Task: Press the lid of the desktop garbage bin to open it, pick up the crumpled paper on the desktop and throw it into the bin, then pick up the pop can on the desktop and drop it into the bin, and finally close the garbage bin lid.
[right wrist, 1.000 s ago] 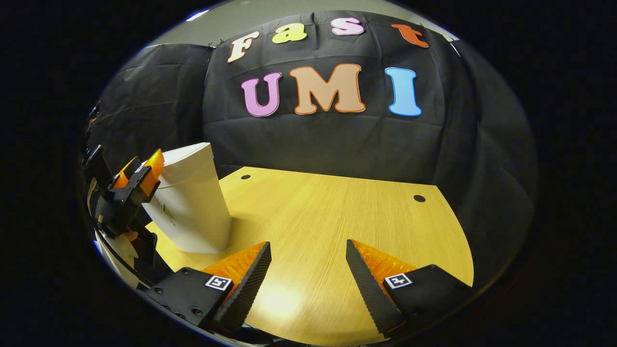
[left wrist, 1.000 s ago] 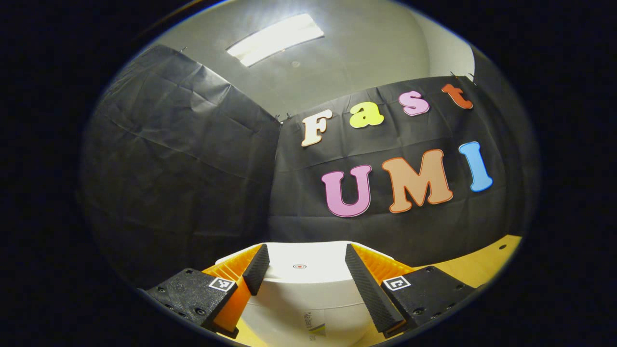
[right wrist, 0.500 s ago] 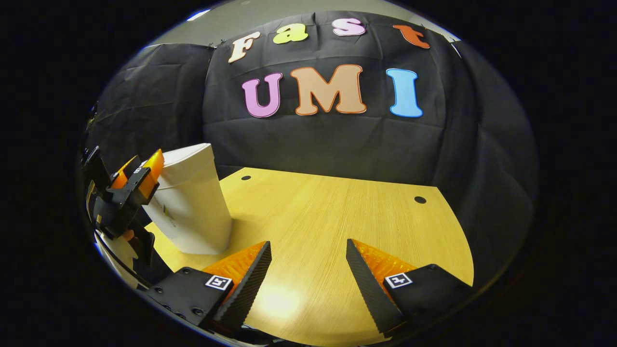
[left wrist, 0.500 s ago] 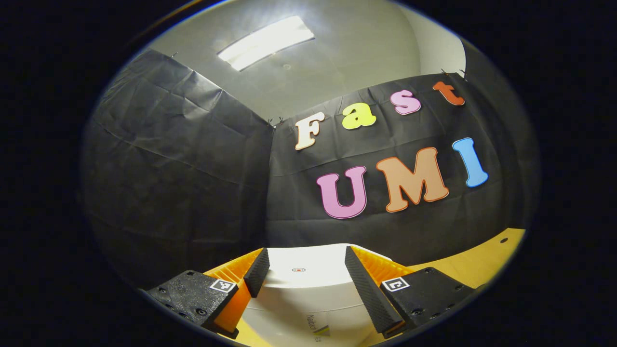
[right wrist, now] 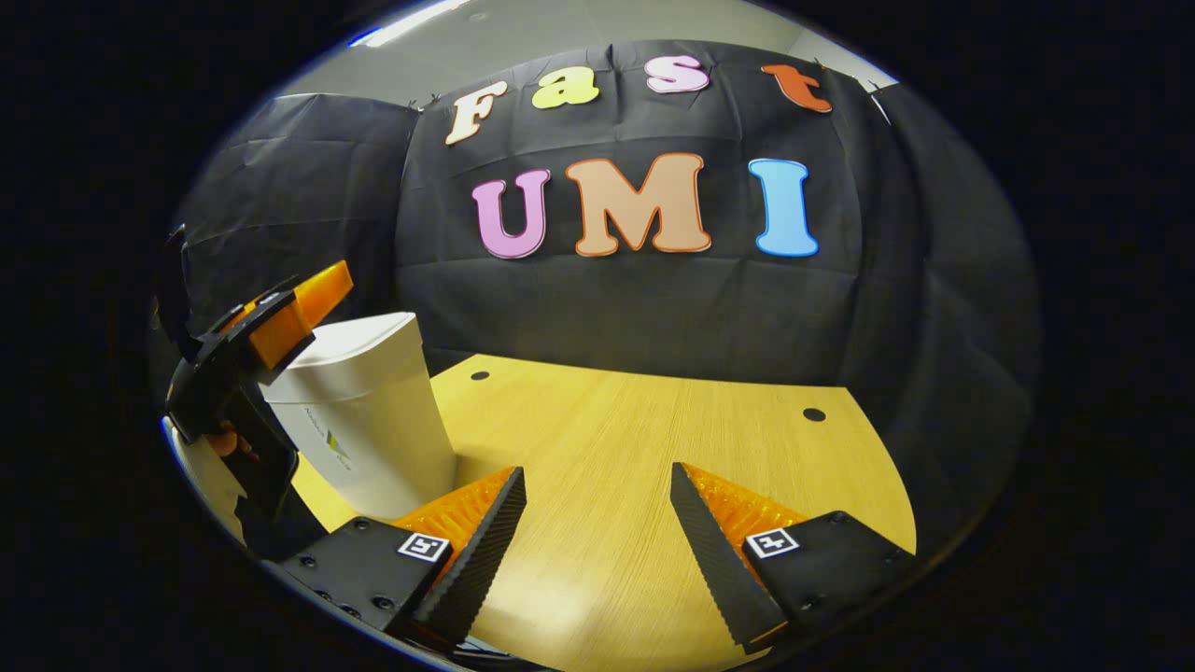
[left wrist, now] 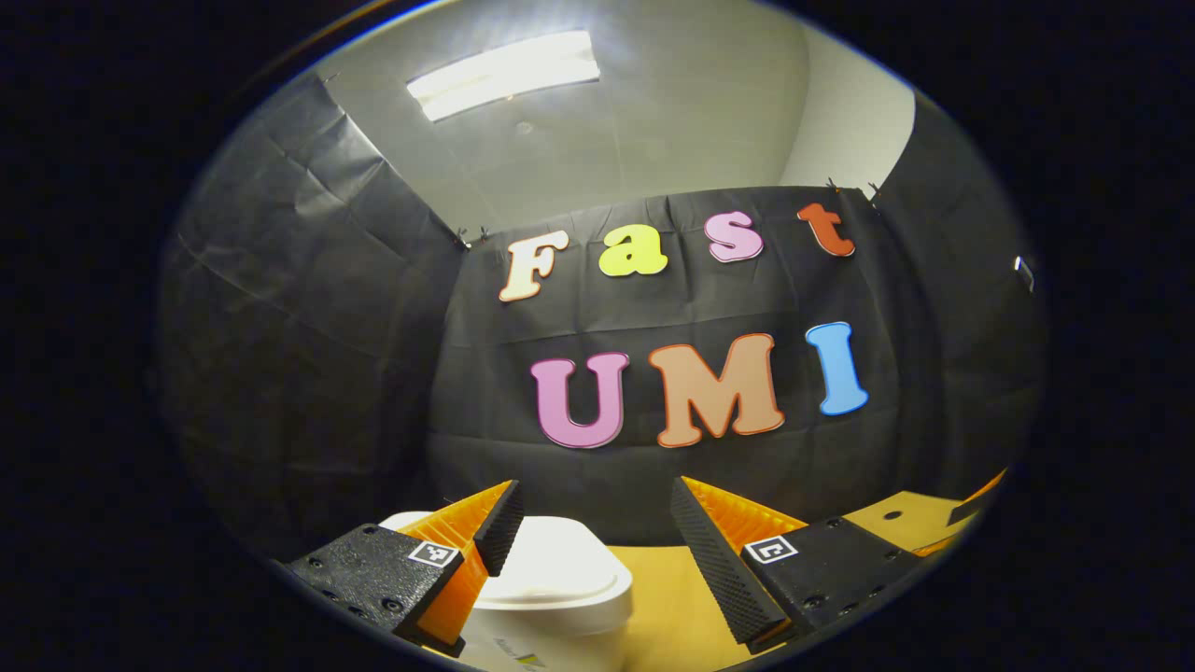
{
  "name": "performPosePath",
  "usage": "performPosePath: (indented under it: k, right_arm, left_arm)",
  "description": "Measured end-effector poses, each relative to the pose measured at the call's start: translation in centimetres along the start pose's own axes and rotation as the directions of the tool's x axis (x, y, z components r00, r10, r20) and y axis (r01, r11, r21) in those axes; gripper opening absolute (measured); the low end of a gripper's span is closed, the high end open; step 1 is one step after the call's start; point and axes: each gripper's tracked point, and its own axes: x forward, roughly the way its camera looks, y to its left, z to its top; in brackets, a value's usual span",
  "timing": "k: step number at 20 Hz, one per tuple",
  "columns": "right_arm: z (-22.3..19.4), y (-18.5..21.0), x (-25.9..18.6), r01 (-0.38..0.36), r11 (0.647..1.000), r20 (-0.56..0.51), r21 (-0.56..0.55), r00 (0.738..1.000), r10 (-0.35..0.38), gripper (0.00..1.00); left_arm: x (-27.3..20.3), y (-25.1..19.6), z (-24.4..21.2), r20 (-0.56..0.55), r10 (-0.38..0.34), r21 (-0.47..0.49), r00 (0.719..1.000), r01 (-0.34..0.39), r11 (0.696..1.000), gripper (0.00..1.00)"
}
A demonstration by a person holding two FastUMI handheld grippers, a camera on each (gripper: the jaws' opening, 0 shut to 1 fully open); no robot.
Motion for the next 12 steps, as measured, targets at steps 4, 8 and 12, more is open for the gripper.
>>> performPosePath:
  k: [4, 8, 12]
  right_arm:
    - [3.2, -0.7, -1.5, 0.046, 0.998, 0.124, 0.033, 0.991, -0.049, 0.99]
    - [5.1, -1.2, -3.6, 0.083, 0.993, 0.232, 0.083, 0.968, -0.100, 0.98]
    - [5.8, -1.5, -5.1, 0.135, 0.988, 0.283, 0.078, 0.947, -0.152, 0.98]
  left_arm:
    - [-1.5, -4.1, -0.8, -0.050, -0.119, -0.107, 0.992, 0.113, 0.988, 0.98]
    - [-3.0, -6.5, -1.9, -0.104, -0.205, -0.159, 0.973, 0.187, 0.969, 0.96]
    - [-3.6, -6.7, -2.1, -0.122, -0.232, -0.183, 0.965, 0.208, 0.961, 0.95]
